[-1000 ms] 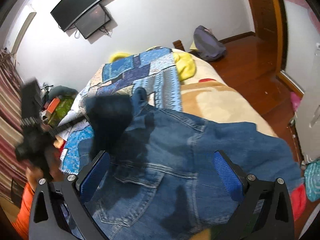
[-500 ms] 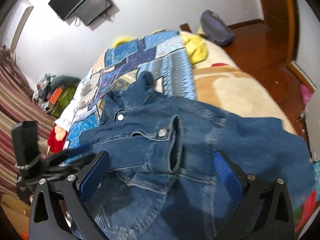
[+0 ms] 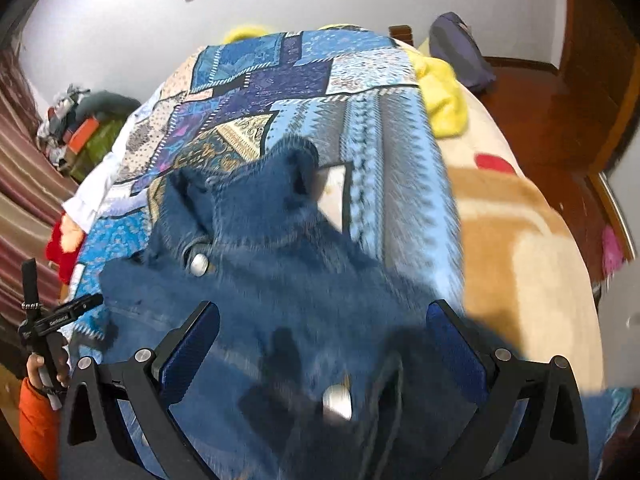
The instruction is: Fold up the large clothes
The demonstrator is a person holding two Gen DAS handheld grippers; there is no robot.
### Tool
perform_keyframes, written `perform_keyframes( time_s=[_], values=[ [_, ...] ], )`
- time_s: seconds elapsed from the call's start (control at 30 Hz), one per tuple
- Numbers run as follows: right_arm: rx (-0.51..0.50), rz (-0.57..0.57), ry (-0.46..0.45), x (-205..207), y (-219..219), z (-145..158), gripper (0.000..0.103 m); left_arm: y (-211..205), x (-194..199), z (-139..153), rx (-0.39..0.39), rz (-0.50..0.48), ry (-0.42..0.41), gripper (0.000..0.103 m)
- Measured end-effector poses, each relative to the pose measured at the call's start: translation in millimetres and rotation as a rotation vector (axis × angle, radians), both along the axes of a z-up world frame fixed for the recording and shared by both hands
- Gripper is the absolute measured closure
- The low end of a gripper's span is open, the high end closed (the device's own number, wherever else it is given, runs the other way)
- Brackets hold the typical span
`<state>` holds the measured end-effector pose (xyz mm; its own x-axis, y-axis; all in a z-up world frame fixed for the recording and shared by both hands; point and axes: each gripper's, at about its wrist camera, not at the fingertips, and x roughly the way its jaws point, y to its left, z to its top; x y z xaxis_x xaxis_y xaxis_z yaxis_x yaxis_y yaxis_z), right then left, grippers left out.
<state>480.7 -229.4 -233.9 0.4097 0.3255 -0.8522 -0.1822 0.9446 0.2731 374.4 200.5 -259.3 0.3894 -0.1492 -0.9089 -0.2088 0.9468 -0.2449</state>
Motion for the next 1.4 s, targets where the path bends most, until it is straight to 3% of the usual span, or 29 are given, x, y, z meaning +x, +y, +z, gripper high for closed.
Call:
perform_keyframes(
  time_s=[0.07, 0.13, 0.17, 0.2, 0.23, 0.3, 0.37, 0.4, 0.53, 0.67, 0.77, 0.83, 1.0, 1.13, 1.23, 1.27, 1.33, 1.37, 1.4],
  values=[
    [-0.024, 0.008, 0.013, 24.5, 12.3, -10.4, 0.000, 1.6, 12.4, -13.1, -0.072, -0.014, 0.001, 0.018],
    [-0.029, 0.031, 0.034, 41.9, 23.4, -21.6, 0.003, -3.2, 26.5, -24.9, -0.140, -0.048, -0.006, 0.028],
    [-0.037, 0.048, 0.045, 53.4, 29.3, -29.4, 0.007, -7.9, 29.4, -26.1, -0.166, -0.060, -0.012, 0.051],
    [-0.050, 0.053, 0.037, 59.4, 32.9, -33.0, 0.012, -12.6, 34.5, -29.7, -0.192, -0.074, -0.010, 0.063],
    [-0.064, 0.056, 0.016, 63.6, 36.9, -34.6, 0.016, -17.4, 38.0, -31.0, -0.178, -0.073, -0.010, 0.066],
    [-0.077, 0.072, -0.013, 72.0, 47.3, -34.9, 0.055, -24.7, 39.6, -28.5, -0.146, -0.085, -0.038, 0.077],
    [-0.070, 0.071, -0.006, 80.2, 56.5, -35.7, 0.066, -28.2, 34.1, -16.2, -0.106, -0.087, -0.094, 0.080],
    [-0.074, 0.072, -0.018, 82.2, 61.2, -34.7, 0.077, -28.3, 31.1, -10.5, -0.100, -0.085, -0.113, 0.081],
    [-0.082, 0.115, -0.029, 96.2, 88.1, -29.7, 0.079, -10.1, 10.5, 23.0, -0.037, -0.044, -0.184, 0.085],
    [-0.099, 0.184, -0.069, 106.6, 130.5, -23.0, 0.080, 16.4, -6.2, 40.0, 0.043, -0.010, -0.191, 0.086],
    [-0.061, 0.221, -0.087, 115.9, 159.3, -16.7, 0.091, 34.5, -22.1, 42.4, 0.085, 0.012, -0.173, 0.087],
    [-0.040, 0.235, -0.091, 122.4, 178.2, -11.8, 0.091, 39.8, -23.3, 44.5, 0.108, 0.032, -0.171, 0.088],
    [-0.113, 0.287, -0.117, 126.5, 212.2, -10.0, 0.090, 59.1, -27.0, 34.7, 0.117, 0.065, -0.128, 0.088],
    [-0.223, 0.303, -0.137, 118.7, 201.0, -9.7, 0.090, 49.1, -15.4, 13.7, 0.162, 0.031, -0.059, 0.087],
    [-0.257, 0.319, -0.077, 113.6, 175.5, -14.5, 0.088, 39.3, -8.5, 0.6, 0.207, 0.028, -0.014, 0.084],
    [-0.257, 0.314, -0.058, 111.1, 165.8, -15.9, 0.080, 35.2, -7.6, -0.5, 0.225, 0.017, -0.005, 0.080],
    [-0.310, 0.275, -0.070, 104.8, 151.0, -15.6, 0.043, 29.9, -8.1, 2.8, 0.251, 0.005, 0.004, 0.067],
    [-0.359, 0.243, -0.110, 100.1, 143.3, -12.9, 0.016, 27.0, -10.3, 7.9, 0.261, 0.000, 0.000, 0.059],
    [-0.378, 0.228, -0.149, 95.7, 137.9, -9.3, 0.010, 24.1, -13.2, 14.8, 0.269, -0.005, -0.009, 0.052]
  ],
)
